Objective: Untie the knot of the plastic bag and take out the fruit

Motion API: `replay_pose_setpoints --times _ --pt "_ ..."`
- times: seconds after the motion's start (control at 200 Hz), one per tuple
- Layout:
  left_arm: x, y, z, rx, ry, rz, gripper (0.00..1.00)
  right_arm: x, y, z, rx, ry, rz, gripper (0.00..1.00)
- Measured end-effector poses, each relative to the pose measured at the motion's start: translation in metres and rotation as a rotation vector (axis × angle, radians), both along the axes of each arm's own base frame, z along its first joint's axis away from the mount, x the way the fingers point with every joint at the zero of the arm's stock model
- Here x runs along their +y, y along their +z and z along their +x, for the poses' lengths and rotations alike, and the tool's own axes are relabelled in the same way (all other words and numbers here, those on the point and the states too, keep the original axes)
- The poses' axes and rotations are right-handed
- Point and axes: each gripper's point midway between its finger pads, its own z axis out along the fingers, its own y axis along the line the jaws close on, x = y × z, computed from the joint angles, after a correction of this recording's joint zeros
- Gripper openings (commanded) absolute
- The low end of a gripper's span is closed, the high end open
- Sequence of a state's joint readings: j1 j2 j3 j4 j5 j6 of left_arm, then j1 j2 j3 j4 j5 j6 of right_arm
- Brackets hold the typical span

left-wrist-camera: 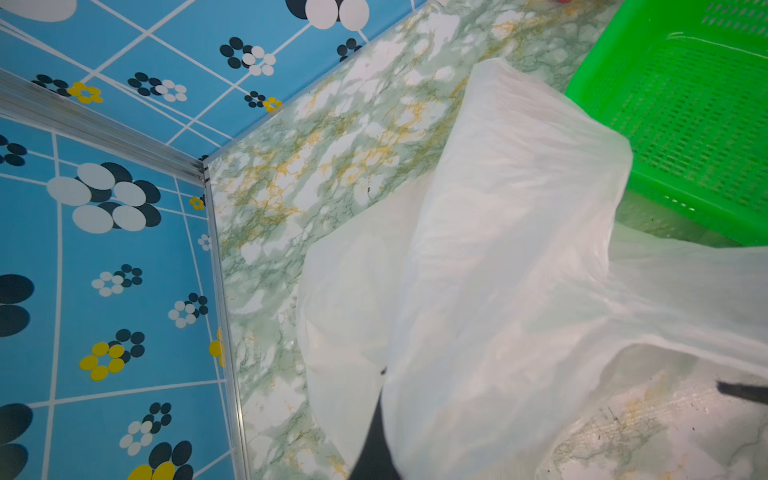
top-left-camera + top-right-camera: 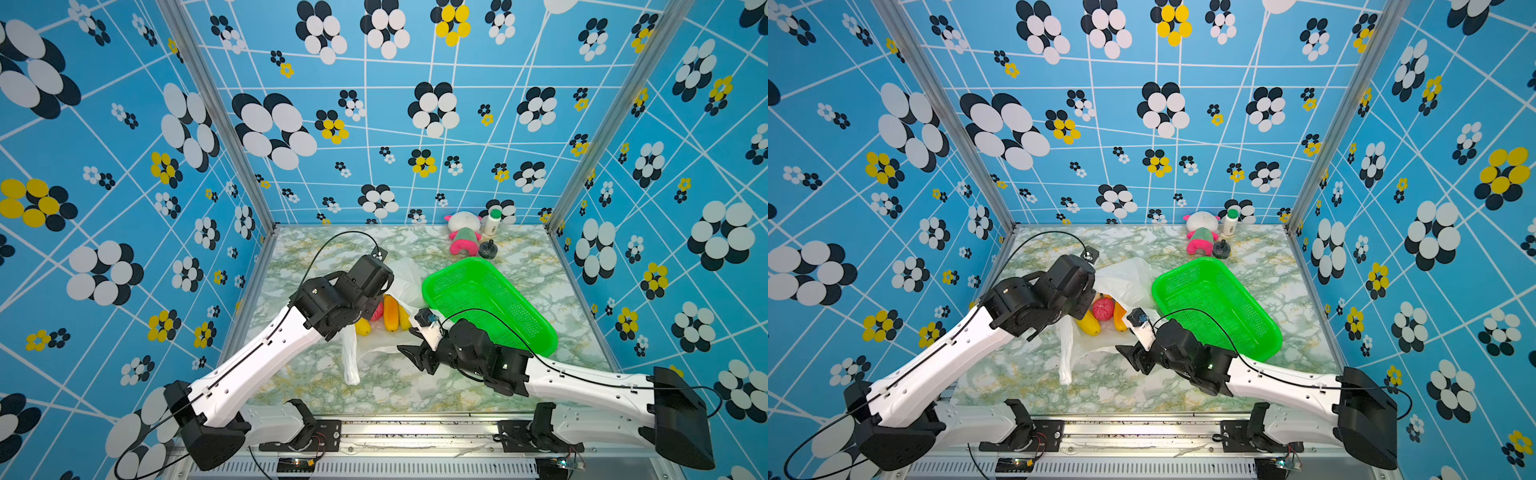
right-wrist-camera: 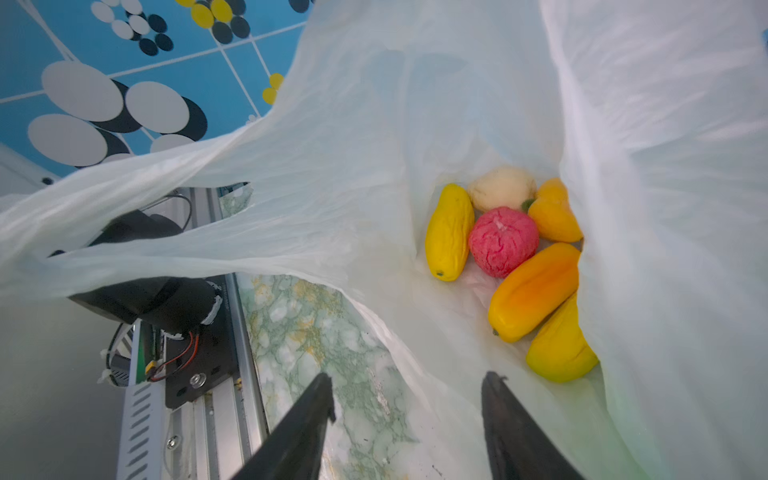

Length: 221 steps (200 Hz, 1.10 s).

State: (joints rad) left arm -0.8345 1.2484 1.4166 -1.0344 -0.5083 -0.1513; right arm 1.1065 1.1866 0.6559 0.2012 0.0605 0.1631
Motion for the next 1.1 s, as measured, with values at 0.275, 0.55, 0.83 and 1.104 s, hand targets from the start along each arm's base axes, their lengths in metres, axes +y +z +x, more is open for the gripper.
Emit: replay_pose_setpoints --times 0.275,0.55,0.83,1.104 --pt "-0.009 -0.003 -0.021 -0.055 0.057 0.004 0.00 -0.011 -0.041 0.032 0.076 -0.234 -0.126 0.56" --pt "-0.013 -0.010 -0.005 -0.149 0.133 -0.046 0.00 0.022 -0.045 0.051 0.098 -0.290 -0.139 0.64" --pt "-0.002 0.031 -0.018 -0.244 0.128 -0.392 0.00 0.056 -0.058 0.071 0.110 -0.346 -0.179 0.76" --pt "0.036 -0.007 -0.008 -0.172 0.235 -0.446 0.00 0.067 -0.090 0.071 0.114 -0.369 -0.260 0.89"
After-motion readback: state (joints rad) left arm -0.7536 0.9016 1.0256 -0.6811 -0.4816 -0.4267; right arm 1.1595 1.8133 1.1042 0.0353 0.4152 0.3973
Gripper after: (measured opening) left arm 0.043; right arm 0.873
